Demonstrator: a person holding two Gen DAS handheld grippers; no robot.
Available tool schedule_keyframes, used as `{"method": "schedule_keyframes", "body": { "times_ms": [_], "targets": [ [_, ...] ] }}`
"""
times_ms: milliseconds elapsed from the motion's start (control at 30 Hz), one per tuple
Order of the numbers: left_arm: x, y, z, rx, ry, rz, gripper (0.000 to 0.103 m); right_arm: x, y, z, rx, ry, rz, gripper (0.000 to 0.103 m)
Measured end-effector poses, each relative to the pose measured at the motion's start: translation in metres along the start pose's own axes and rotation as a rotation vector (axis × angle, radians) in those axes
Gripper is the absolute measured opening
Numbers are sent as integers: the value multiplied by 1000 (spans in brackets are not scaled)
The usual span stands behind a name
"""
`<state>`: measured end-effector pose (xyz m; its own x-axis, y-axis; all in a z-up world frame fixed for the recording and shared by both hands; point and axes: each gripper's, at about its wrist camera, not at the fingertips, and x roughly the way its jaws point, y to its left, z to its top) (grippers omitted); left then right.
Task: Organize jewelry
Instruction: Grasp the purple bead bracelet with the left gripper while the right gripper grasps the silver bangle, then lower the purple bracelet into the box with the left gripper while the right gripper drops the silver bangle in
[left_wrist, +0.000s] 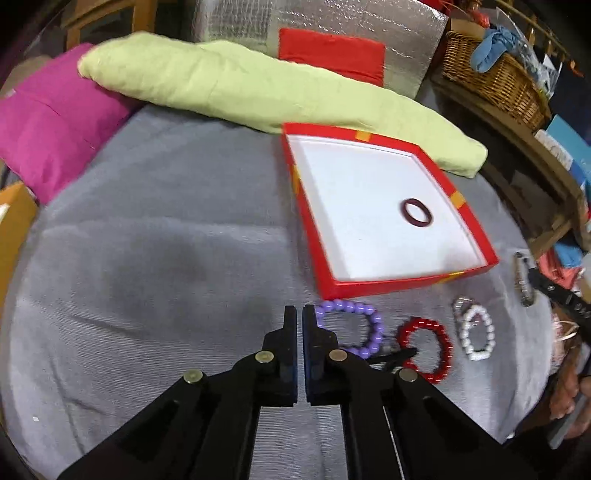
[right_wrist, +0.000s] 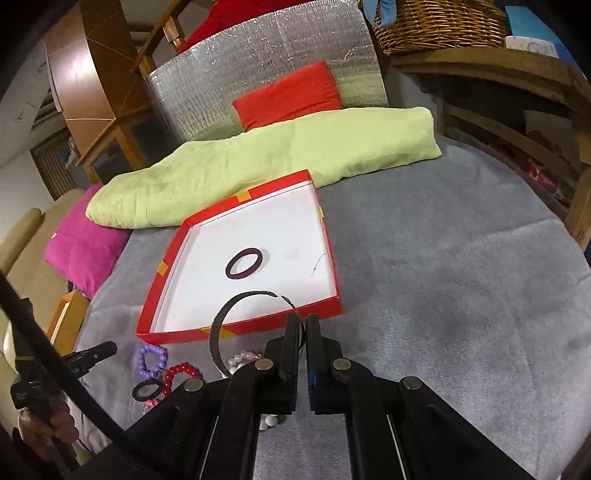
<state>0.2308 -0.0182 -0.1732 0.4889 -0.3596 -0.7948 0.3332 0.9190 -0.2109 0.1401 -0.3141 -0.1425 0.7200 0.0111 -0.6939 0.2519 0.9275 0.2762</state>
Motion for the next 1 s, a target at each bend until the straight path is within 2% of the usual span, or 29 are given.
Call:
{"method": "schedule_keyframes", "body": {
  "times_ms": [67,133,167,200,267,300,367,400,500,667,800,867,1000],
  "targets": [
    [11,-9,0,2,39,-50,4,5,4,-1,-4,12,1,4],
    [20,-15,-1,0,73,-83,13,7,8,-2,-18,17,-3,4],
    [26,-18,-1,0,87,-86,24,8,10,-3,-25,16,-5,4],
    [29,-20,-2,-1,94,-80,27,8,11,-3,-29,16,-3,4],
    [39,-18,-3,-20,117,-64,26,10,13,-4,-33,17,-1,4],
    [41,-17,-4,-31,121,-69,23,10,14,-4,-33,19,0,4],
    [36,-14,-6,-39,111,-74,9,12,15,-3,-34,19,0,4],
    [35,-13,-7,-38,109,-87,9,12,16,-3,-36,16,0,4],
    [25,-16,-8,3,62,-65,9,13,19,2,-37,-6,7,4],
    [-5,-15,-3,24,-28,-77,9,17,19,13,-6,-40,6,4],
    [-39,-21,5,61,-130,-93,9,28,19,20,5,-38,-14,4],
    [-45,-34,17,88,-170,-95,9,37,20,26,12,-35,-24,4],
    [-31,-57,44,87,-180,-119,9,58,18,35,42,-30,-38,5]
  ]
}}
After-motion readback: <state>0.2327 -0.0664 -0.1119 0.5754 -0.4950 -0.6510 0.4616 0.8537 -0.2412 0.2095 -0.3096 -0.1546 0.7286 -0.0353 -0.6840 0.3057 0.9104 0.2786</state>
